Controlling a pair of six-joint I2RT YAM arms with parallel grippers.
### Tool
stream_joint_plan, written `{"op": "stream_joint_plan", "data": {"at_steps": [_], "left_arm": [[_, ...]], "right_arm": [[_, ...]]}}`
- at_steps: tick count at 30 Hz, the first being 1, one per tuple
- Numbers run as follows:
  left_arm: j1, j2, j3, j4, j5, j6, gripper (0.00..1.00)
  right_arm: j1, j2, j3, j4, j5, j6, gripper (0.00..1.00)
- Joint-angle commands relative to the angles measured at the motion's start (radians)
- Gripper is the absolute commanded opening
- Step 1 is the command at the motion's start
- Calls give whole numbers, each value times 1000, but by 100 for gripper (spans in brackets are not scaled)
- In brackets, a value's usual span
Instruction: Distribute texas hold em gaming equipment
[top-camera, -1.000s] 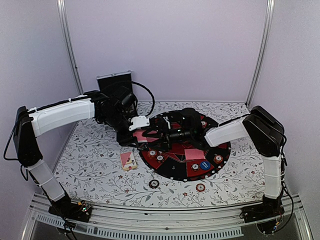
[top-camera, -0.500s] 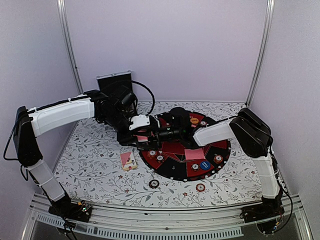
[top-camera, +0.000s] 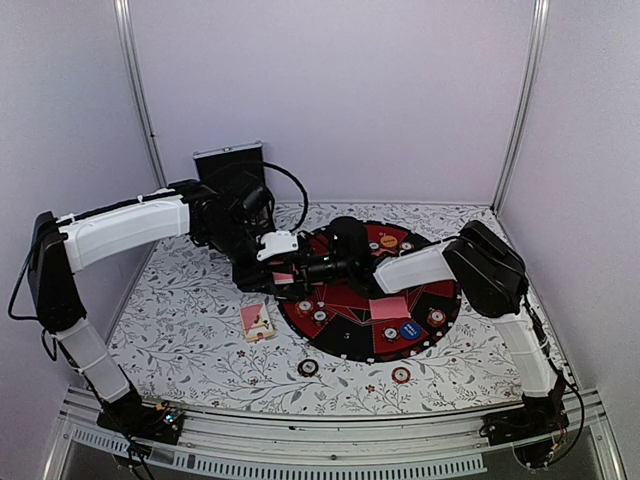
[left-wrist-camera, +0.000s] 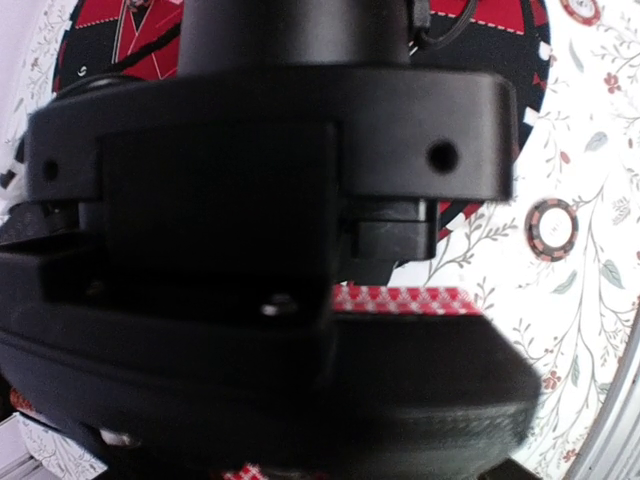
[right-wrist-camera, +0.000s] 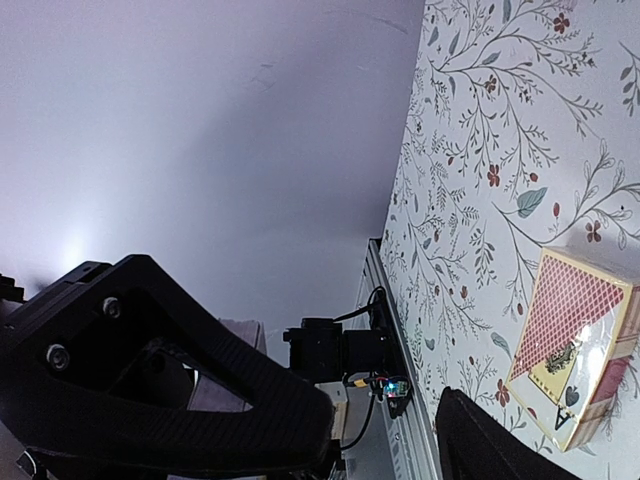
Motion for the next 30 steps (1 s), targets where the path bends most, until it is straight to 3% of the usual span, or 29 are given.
{"op": "stream_joint_plan", "data": {"at_steps": [1, 11, 30], "left_arm": [[-2, -3, 33, 22, 29, -2, 0], [-2, -13, 27, 19, 26, -1, 0], [0, -20, 24, 16, 21, 8, 0]], "right_arm": [[2, 48, 11, -20, 2, 1, 76], [-30, 16, -69, -18, 16, -12, 72], [-77, -96, -201, -47, 34, -78, 51]]}}
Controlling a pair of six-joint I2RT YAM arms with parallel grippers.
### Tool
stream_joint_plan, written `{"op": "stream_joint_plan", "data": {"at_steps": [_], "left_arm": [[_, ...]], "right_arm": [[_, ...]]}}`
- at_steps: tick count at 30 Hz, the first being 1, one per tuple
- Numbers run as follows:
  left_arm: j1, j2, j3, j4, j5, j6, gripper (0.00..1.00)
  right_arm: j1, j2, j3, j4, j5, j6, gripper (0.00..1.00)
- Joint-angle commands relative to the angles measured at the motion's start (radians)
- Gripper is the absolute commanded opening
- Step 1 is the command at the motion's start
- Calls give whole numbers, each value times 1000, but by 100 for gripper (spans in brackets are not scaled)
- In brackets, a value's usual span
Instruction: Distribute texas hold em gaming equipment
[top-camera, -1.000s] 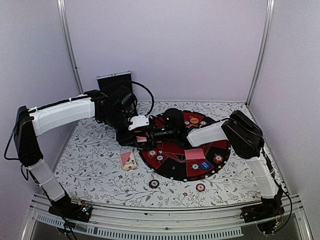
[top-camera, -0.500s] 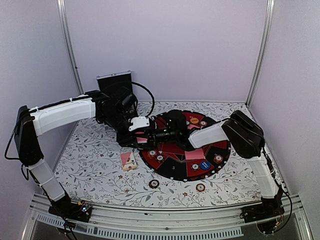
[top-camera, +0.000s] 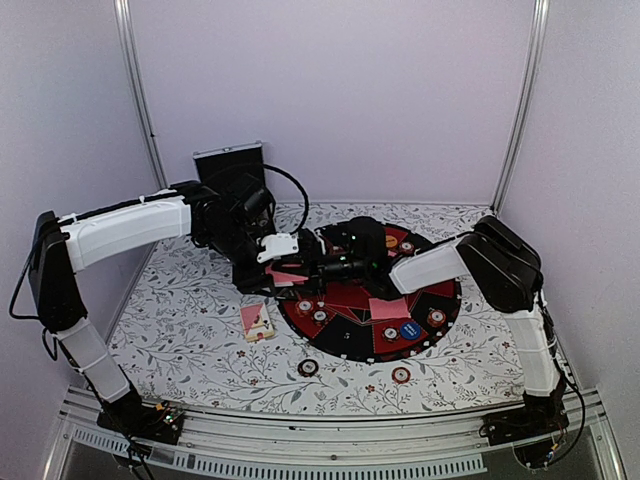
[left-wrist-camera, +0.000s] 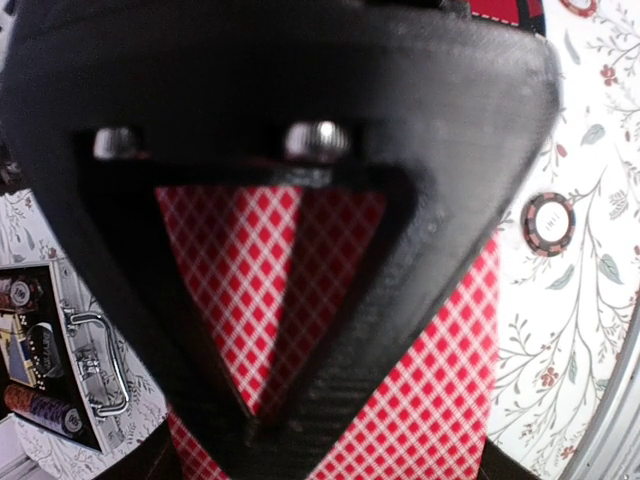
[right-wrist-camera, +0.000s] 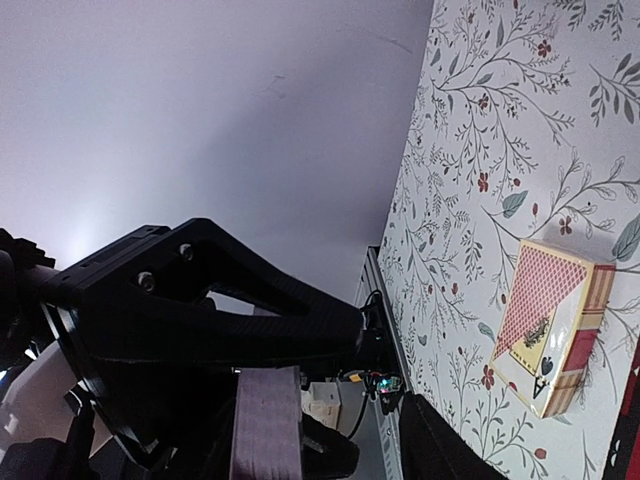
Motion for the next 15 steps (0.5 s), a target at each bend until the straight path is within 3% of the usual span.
{"op": "stream_joint_plan", "data": {"at_steps": [1, 15], "left_arm": [[-1, -25, 25, 27, 19, 7, 0], [-1, -27, 24, 22, 18, 7, 0]], "right_arm": [[-32, -20, -55, -134, 33, -49, 50], [-53, -96, -109, -158, 30, -84, 38]]}}
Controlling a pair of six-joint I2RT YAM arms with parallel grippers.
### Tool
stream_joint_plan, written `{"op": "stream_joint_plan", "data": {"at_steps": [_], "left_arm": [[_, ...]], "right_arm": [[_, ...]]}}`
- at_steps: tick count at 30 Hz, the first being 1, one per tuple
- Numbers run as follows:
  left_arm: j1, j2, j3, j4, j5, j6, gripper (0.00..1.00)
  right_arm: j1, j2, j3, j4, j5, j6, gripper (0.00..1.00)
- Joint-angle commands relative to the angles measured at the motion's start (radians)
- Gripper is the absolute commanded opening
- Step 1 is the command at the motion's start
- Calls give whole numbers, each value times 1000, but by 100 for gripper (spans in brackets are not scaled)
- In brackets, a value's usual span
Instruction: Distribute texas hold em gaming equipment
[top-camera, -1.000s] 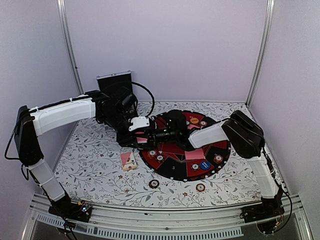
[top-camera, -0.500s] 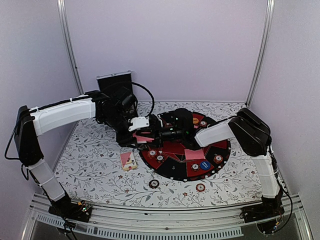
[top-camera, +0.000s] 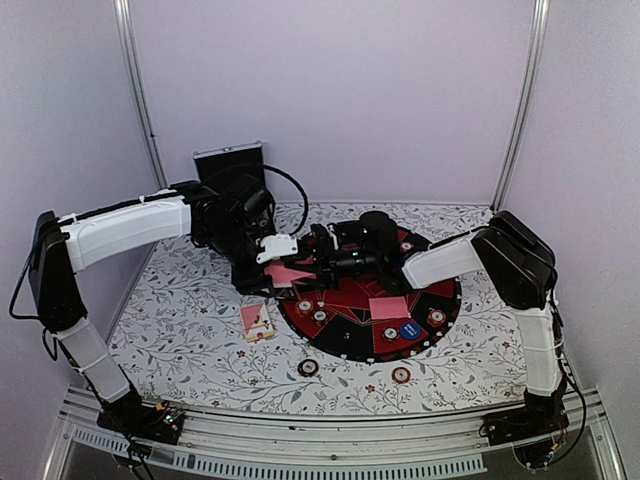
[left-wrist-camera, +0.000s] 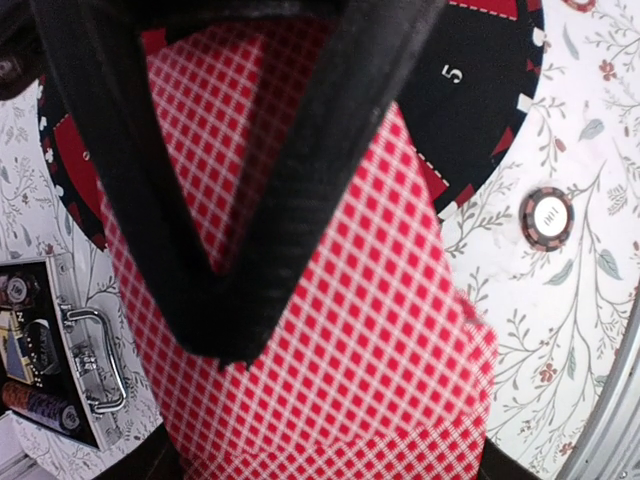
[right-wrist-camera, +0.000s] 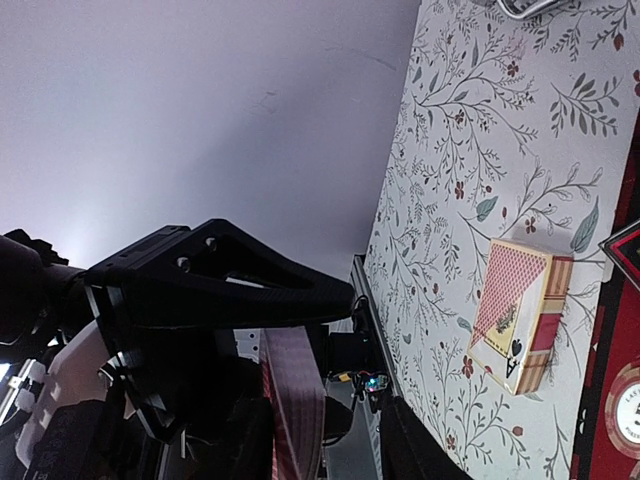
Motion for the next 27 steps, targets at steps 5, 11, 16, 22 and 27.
{"op": "stream_joint_plan", "data": {"at_steps": [5, 11, 16, 22, 27], "left_arm": [[-1, -26, 23, 29, 17, 7, 0], [-1, -27, 20, 29, 17, 7, 0], [-1, -27, 20, 29, 10, 9, 0], [-1, -30, 17, 29, 6, 9, 0], [-1, -30, 17, 29, 5, 9, 0]], "right_arm": [[-16, -30, -36, -104, 23, -30, 32], [-19, -49, -39, -105, 19, -27, 22], [-23, -79, -55, -103, 16, -24, 17], [-46, -129, -103, -78, 5, -11, 13], [-79, -189, -200, -67, 6, -18, 13]]}}
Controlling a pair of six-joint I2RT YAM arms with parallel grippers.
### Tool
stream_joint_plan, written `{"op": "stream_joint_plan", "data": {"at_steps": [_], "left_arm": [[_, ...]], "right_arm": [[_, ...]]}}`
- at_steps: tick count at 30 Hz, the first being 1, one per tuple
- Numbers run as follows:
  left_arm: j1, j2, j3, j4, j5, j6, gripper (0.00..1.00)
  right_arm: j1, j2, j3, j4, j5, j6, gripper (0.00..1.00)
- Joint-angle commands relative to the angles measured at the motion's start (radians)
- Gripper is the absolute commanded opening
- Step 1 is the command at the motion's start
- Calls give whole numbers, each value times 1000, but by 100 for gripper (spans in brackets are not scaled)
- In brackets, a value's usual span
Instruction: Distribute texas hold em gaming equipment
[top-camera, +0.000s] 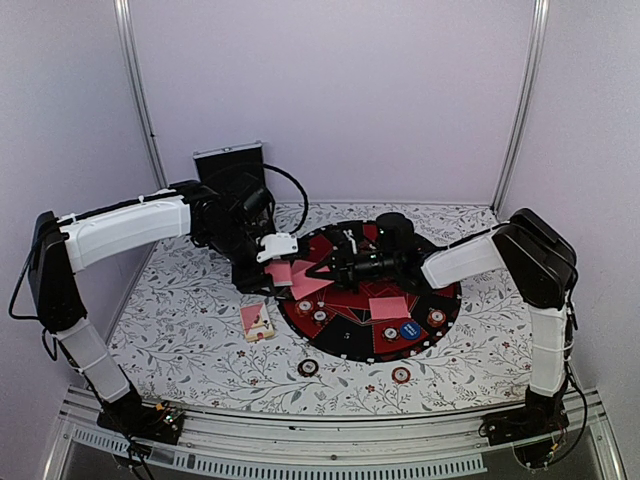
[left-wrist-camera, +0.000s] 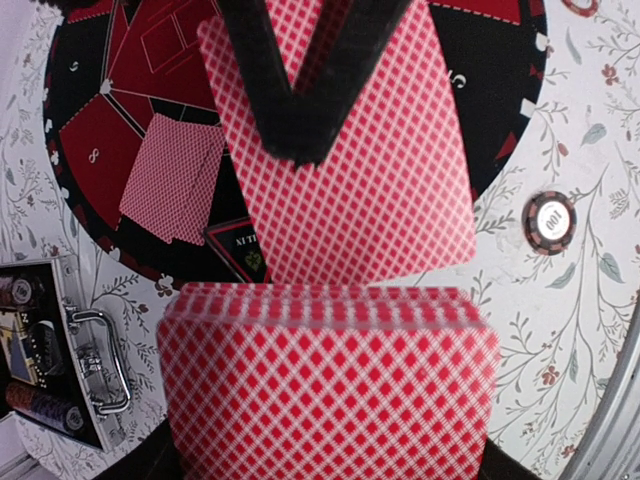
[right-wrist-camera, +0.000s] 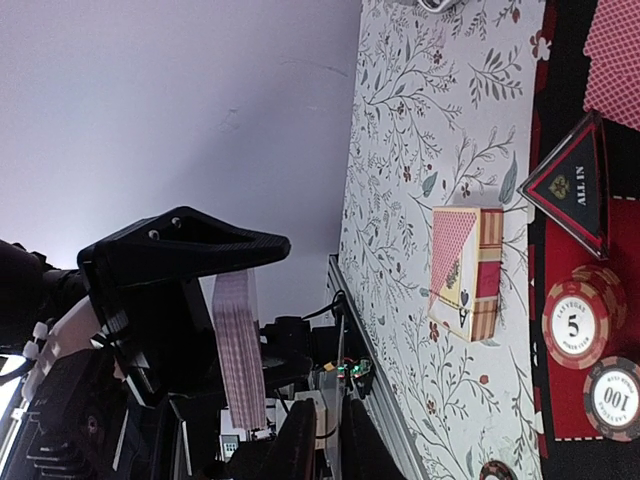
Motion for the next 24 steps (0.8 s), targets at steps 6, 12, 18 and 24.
{"op": "stream_joint_plan", "data": {"at_steps": [6, 12, 18, 24], "left_arm": [[-1, -28, 14, 23, 8, 10, 0], [-1, -26, 15, 23, 7, 12, 0], [-1, -21, 21, 17, 10, 10, 0], [-1, -19, 26, 15, 9, 9, 0]], "right_arm": [[-92, -148, -203, 33, -6, -19, 11], [-156, -215, -332, 33, -14, -47, 9], [-221, -275, -420, 14, -24, -77, 8], [-284, -319, -466, -99, -18, -166, 8]]}}
